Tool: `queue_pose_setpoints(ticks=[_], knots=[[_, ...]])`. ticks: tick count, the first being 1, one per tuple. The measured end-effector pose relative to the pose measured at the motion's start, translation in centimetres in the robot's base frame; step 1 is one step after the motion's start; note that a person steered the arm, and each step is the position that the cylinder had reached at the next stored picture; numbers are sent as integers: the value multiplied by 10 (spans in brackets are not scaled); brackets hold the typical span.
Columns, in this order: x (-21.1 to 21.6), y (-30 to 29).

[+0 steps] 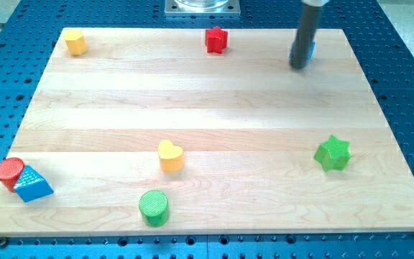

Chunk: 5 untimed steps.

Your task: Place the blue triangle at the center left

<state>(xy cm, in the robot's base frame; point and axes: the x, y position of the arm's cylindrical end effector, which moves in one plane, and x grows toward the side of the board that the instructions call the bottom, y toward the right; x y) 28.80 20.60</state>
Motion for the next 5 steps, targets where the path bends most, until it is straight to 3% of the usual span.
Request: queue_pose_setpoints(ticks=[1, 2, 5], knots=[[-29, 7], [-3, -5], [257, -197]])
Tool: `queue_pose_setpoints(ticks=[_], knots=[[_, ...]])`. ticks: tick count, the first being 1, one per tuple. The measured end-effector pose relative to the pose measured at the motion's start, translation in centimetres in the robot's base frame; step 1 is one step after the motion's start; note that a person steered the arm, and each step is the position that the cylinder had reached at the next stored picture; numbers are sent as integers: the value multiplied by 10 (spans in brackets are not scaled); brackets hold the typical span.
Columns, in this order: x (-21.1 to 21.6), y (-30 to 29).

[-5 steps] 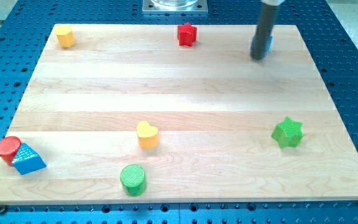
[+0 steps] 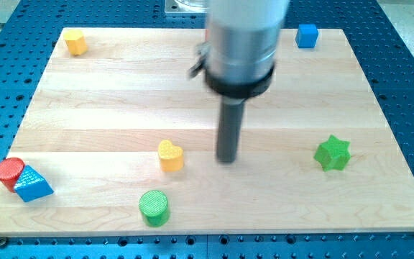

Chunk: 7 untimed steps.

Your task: Place the blue triangle at the center left

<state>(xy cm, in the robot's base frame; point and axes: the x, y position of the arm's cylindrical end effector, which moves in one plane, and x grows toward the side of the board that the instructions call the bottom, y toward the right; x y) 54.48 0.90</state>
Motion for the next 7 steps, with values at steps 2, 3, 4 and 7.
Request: queue_pose_setpoints(ticks=[2, 3, 4, 7], knots=[[74, -25], [73, -74], [74, -148], [60, -226]])
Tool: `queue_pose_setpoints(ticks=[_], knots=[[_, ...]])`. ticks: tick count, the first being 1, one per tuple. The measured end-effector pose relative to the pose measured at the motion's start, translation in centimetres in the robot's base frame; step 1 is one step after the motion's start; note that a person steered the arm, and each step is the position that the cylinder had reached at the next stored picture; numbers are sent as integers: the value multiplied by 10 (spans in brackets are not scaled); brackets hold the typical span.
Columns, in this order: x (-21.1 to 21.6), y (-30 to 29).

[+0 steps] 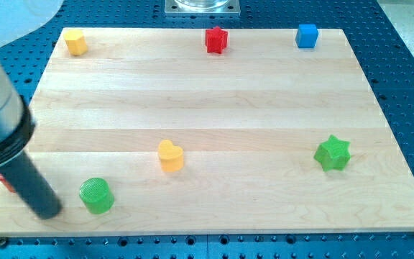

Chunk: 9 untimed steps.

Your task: Place the blue triangle at the center left

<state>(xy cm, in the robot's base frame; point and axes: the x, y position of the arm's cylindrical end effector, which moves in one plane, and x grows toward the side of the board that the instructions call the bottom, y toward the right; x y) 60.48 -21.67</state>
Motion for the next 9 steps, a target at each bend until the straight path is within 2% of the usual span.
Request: queue_pose_setpoints(ticks=[1, 2, 3, 4, 5, 6, 7, 8, 9], knots=[[-6, -2], [-49, 6], [-30, 15], [3, -5], [-21, -20], [-25, -24], [-1, -49], [-37, -12], [-91, 16]])
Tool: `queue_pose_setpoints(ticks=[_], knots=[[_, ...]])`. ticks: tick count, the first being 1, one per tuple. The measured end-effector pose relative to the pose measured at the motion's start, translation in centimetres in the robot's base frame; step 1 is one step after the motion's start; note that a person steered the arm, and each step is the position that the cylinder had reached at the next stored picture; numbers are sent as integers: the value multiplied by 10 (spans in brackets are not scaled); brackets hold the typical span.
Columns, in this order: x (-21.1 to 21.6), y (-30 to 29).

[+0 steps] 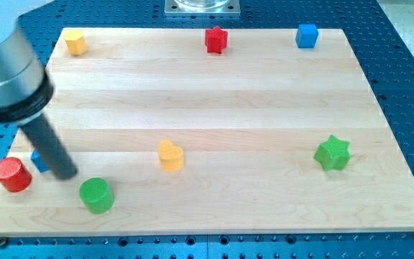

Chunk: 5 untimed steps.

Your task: Place the blue triangle at the center left

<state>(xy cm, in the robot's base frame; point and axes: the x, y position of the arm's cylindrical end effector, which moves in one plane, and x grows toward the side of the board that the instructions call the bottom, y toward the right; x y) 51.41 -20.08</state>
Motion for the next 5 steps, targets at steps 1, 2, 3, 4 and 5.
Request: queue_pose_setpoints(ticks=[1, 2, 3, 4, 5], knots=[[1, 8], [45, 4], [2, -32], [-68, -24], [-97, -24]])
